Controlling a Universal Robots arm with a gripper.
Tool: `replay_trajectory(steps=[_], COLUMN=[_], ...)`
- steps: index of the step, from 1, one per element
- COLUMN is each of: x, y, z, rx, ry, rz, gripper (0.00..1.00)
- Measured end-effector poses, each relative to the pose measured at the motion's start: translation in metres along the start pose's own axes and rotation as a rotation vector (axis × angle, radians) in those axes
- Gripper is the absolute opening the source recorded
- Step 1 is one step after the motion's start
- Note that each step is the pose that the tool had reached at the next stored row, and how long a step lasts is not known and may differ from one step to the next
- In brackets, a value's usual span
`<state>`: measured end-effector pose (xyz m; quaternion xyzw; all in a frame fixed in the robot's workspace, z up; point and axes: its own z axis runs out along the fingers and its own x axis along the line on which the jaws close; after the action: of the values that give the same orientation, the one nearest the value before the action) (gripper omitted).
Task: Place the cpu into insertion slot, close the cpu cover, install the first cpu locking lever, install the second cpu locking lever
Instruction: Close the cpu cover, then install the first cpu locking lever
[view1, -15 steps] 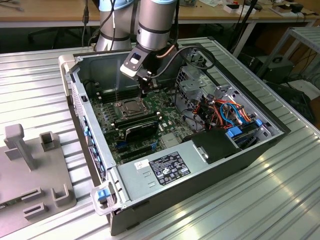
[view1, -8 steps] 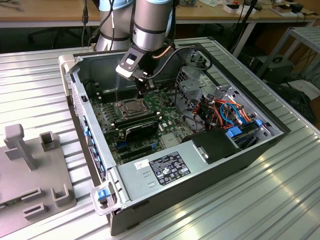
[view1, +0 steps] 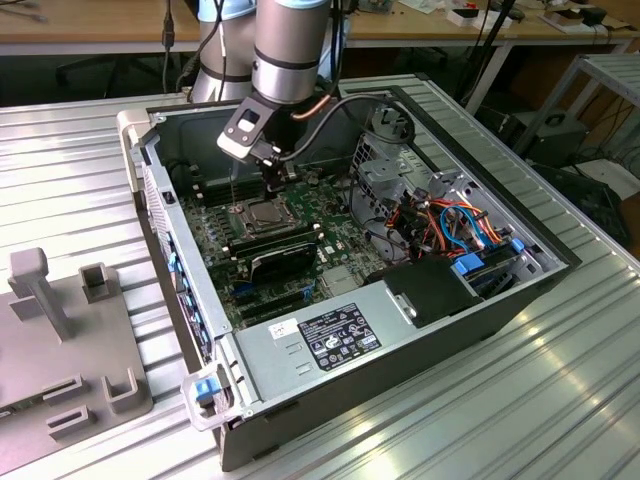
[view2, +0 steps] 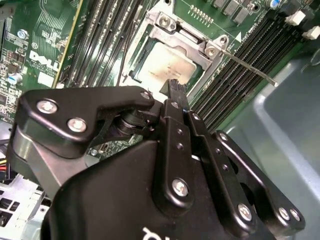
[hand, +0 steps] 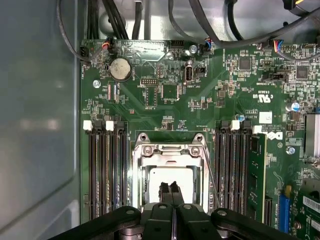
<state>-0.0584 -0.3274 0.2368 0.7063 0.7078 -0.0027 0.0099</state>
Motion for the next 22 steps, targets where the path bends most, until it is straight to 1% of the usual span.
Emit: replay_trajectory(steps=[2, 4, 22], x=[0.0, 0.0, 0.0001], y=[-0.0005, -0.0028, -0.0096], z=[0.0001, 0.0005, 0.0019], rx=[0.0, 0.0, 0.0], ry=[0.0, 0.0, 0.0001], rz=[0.0, 0.0, 0.0], gripper=[0.11, 0.11, 0.11])
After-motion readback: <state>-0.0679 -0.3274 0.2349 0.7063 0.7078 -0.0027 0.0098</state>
